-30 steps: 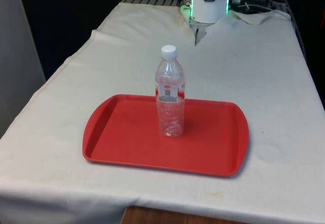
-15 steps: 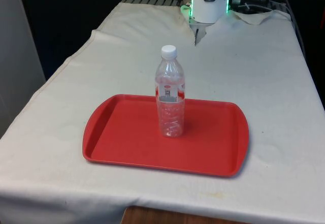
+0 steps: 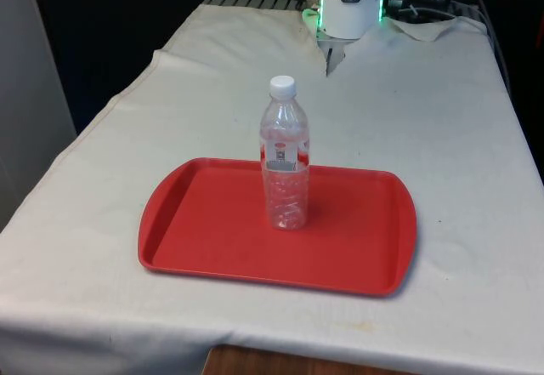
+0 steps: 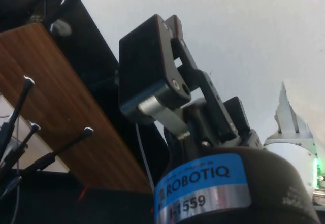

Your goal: Place the bottle upright on the tray.

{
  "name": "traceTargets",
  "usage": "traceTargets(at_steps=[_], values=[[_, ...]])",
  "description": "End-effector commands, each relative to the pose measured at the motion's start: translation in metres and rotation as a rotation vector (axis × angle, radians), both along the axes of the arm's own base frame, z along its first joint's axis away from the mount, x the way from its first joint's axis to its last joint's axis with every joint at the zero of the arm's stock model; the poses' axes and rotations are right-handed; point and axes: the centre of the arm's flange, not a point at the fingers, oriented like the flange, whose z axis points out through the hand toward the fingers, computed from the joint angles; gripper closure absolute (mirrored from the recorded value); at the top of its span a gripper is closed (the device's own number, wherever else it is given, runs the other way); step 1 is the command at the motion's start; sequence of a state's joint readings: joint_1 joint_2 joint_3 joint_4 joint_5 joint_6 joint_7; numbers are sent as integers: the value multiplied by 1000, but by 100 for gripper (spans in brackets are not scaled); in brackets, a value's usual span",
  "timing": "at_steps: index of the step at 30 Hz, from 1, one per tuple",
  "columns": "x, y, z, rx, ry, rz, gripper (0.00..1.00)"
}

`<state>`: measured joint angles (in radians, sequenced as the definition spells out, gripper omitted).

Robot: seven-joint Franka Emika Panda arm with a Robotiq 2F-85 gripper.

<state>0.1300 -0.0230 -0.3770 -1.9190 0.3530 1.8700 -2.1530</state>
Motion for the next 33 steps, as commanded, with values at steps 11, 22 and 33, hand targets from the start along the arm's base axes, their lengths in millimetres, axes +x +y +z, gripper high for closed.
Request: traceTargets(at_steps=[11, 22, 33], values=[[-3, 3, 7, -59, -23, 37, 0], [-1, 8, 9, -113, -29, 70, 0], [0, 16, 11, -163, -34, 101, 0]])
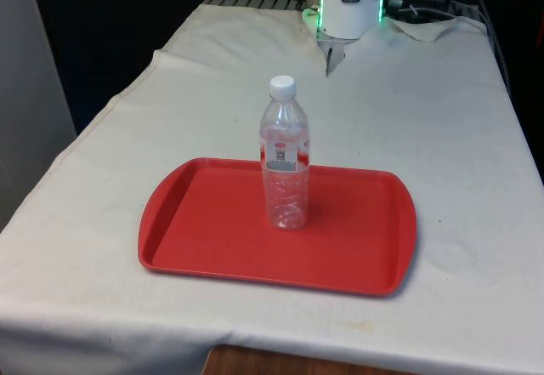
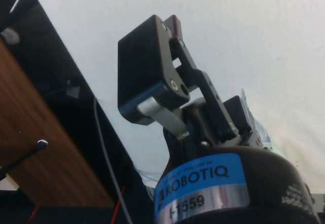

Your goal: Place the bottle upright on the tray.

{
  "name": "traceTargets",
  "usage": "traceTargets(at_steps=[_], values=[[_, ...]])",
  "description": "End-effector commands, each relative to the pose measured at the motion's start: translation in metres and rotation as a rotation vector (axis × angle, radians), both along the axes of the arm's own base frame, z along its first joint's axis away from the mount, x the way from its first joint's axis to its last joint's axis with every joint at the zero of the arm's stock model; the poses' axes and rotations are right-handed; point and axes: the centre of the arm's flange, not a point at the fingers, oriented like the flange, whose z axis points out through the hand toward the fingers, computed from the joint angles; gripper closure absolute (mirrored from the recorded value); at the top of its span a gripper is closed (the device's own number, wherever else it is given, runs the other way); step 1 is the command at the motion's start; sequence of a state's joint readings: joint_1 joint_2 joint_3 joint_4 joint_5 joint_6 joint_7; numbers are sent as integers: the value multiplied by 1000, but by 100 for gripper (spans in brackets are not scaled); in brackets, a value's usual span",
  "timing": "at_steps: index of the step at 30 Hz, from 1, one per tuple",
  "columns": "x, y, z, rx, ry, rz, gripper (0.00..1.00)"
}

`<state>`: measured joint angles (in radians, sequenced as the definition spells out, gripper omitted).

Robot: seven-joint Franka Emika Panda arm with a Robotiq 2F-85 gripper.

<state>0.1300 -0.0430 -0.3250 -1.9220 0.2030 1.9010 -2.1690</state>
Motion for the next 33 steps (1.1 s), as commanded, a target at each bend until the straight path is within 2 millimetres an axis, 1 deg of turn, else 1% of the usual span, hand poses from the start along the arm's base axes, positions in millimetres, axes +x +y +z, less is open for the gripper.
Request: traceTargets(at_steps=[1, 10, 11, 12, 18, 19, 20, 27, 28, 33], values=[[-1, 1, 2, -22, -17, 1, 0], [0, 8, 3, -59, -20, 27, 0], [0, 7, 1, -41, -1, 30, 0], [0, 10, 4, -68, -21, 32, 0], [-1, 16, 4, -98, -23, 54, 0], [0, 14, 3, -77, -6, 54, 0], [-1, 16, 4, -102, -22, 56, 0], [-2, 24, 5, -138, -23, 80, 0], [-1, 23, 3, -119, -6, 83, 0], [-2, 30, 6, -165, -22, 98, 0]])
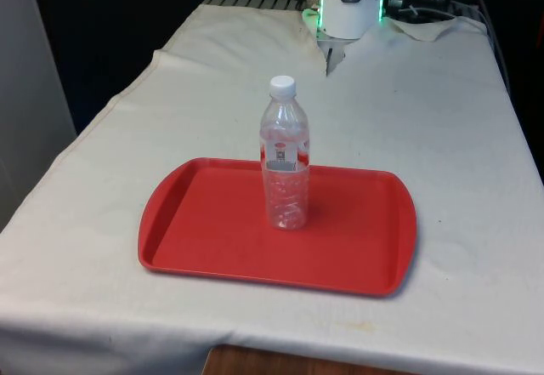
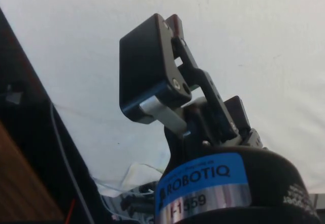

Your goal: Place the bottle upright on the tray.

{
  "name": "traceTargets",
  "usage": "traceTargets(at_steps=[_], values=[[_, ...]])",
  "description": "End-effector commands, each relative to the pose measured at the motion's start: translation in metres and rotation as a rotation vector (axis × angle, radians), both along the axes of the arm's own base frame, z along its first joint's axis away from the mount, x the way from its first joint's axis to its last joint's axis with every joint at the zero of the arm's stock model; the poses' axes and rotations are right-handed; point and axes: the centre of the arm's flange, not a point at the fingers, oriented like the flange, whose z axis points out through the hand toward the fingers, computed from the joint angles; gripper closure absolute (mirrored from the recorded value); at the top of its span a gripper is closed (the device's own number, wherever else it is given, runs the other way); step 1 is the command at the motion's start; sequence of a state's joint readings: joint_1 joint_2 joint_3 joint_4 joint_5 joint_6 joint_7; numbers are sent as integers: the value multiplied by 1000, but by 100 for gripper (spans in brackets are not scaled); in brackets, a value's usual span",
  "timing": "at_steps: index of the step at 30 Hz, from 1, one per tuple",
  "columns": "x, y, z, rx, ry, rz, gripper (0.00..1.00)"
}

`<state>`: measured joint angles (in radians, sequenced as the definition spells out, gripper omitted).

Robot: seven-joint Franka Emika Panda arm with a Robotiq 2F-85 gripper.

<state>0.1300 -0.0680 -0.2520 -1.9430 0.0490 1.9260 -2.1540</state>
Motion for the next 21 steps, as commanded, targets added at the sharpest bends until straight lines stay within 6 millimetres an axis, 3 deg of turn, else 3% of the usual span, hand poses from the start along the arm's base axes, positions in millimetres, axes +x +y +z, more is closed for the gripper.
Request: traceTargets(at_steps=[1, 21], values=[[-1, 2, 2, -21, -19, 1, 0], [-3, 12, 2, -49, 4, 33, 0]])
